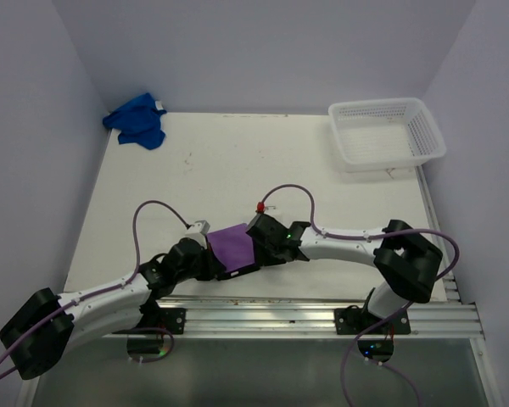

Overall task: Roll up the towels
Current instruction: Fold the towel, then roll the towel

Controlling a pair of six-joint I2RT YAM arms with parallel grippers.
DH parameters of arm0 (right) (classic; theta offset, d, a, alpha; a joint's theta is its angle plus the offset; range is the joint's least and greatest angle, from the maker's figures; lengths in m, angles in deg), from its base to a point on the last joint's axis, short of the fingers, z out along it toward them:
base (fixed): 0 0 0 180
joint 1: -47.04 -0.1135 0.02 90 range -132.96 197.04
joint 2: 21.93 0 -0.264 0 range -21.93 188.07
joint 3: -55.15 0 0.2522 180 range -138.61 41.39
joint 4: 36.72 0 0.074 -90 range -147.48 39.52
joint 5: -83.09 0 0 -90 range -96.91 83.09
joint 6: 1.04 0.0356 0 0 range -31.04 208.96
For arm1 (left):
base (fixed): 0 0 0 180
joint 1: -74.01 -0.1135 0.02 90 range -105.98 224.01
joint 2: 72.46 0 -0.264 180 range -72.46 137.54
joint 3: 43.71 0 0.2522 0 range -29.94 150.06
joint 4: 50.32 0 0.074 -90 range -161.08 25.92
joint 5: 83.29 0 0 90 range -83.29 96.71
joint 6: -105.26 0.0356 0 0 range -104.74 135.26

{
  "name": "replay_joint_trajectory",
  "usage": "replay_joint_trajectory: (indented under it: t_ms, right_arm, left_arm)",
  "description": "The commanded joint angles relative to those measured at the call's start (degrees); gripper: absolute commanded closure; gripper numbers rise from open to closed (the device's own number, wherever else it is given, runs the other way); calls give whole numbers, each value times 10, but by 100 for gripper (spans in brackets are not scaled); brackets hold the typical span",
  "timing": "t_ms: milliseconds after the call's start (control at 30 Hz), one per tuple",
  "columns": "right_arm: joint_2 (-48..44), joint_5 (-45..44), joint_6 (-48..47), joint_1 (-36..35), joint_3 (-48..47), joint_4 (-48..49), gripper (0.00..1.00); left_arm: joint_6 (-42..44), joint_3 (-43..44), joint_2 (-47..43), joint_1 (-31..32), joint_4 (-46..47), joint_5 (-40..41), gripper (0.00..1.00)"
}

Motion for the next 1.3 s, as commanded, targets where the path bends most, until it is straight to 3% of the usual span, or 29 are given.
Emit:
replay_joint_trajectory:
  t_ms: [0,533,1267]
  right_arm:
    - [-18,-5,39,5,15,43,56]
    - [-59,9,73,15,65,103,56]
    - [16,34,83,15,83,140,58]
  left_arm:
    - [-2,-3,6,1,-33,24,100]
    - [-4,-4,-1,4,-38,26,100]
    - [-4,1,7,8,-38,28,100]
